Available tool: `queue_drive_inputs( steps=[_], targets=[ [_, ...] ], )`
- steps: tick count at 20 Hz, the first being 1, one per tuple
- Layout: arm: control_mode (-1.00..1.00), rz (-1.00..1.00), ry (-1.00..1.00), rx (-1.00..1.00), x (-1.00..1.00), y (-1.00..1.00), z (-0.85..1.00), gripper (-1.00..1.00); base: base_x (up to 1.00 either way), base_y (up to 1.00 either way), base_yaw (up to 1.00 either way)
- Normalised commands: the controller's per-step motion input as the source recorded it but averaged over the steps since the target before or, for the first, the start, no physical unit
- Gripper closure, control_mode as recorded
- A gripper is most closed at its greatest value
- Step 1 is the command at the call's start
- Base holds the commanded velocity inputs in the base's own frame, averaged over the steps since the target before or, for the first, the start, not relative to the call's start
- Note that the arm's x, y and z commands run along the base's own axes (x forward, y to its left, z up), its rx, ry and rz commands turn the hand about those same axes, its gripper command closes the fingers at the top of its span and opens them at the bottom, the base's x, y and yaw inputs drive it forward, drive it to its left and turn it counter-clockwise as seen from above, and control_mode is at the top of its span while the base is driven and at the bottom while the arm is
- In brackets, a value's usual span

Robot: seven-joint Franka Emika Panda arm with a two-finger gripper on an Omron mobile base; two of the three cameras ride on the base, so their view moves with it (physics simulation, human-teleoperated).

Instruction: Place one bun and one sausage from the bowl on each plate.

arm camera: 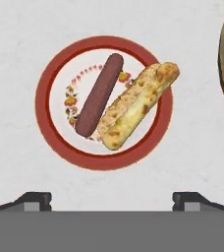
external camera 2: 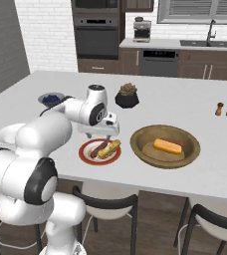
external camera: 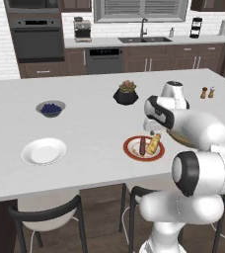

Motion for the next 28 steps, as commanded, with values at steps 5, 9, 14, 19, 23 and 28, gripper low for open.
queue_drive_inputs(
  steps=[5, 9, 14, 19, 23, 28],
  targets=[
    [-1.0, -0.26, 0.17, 0.01, 0.2, -0.93, 0.67, -1.0, 0.0, 0.0, 0.0],
    [-1.0, -0.36, 0.25, 0.06, 0.15, -1.0, 0.1, -1.0, 0.0, 0.0, 0.0],
    [-1.0, -0.36, 0.1, 0.14, 0.02, -1.0, -0.17, -1.0, 0.0, 0.0, 0.0],
    [-1.0, -0.29, 0.01, 0.15, 0.04, -0.68, -0.35, -1.0, 0.0, 0.0, 0.0],
    [-1.0, -0.25, 0.0, 0.04, 0.35, -0.22, -0.39, -1.0, 0.0, 0.0, 0.0],
    [-1.0, -0.21, -0.01, 0.0, 0.68, -0.01, -0.32, -1.0, 0.0, 0.0, 0.0]
  ],
)
